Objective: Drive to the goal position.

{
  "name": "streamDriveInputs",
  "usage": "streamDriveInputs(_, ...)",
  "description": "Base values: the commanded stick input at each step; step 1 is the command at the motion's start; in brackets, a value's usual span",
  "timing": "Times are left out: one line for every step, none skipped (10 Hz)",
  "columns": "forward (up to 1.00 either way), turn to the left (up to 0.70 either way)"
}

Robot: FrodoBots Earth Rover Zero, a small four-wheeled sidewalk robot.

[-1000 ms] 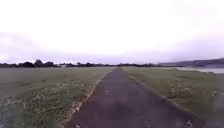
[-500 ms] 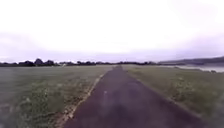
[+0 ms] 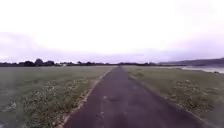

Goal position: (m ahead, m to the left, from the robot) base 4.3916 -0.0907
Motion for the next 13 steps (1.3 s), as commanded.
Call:
streamDriveInputs(0.5, 0.0)
streamDriveInputs(0.5, 0.0)
streamDriveInputs(0.5, 0.0)
streamDriveInputs(0.5, 0.0)
streamDriveInputs(0.5, 0.0)
streamDriveInputs(0.5, 0.0)
streamDriveInputs(0.5, 0.0)
streamDriveInputs(0.5, 0.0)
streamDriveInputs(0.5, 0.0)
streamDriveInputs(0.5, 0.0)
streamDriveInputs(0.5, 0.0)
streamDriveInputs(0.5, 0.0)
streamDriveInputs(0.5, 0.0)
